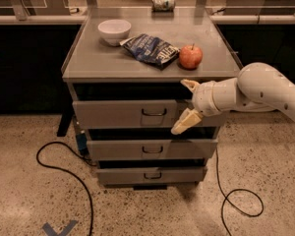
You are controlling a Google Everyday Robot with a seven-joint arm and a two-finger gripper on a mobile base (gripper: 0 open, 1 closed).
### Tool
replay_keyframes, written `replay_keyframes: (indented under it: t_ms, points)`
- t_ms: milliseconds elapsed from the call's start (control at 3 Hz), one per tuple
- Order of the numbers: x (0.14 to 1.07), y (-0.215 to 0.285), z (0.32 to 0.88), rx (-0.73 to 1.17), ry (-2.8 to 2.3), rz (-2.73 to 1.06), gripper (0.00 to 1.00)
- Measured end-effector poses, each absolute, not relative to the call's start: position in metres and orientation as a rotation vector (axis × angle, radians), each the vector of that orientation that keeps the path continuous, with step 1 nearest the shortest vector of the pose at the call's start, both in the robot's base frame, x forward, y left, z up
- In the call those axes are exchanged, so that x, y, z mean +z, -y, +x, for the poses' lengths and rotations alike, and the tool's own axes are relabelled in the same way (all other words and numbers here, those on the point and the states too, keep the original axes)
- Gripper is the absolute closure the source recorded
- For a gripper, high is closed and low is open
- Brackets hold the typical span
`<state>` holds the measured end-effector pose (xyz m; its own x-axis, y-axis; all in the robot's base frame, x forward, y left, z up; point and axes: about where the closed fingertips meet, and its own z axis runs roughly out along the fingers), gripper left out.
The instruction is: Open top drawer
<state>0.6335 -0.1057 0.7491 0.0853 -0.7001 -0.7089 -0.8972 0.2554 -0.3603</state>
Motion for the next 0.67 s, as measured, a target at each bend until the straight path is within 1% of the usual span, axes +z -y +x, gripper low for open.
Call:
replay_keyframes:
  t_ms: [333,667]
  points:
    - [0.745,0.102,0.631,0.273,-1.678,-1.509,0.00]
    - [0.695,0.107,0.595,0.329,-1.780,-1.452,0.00]
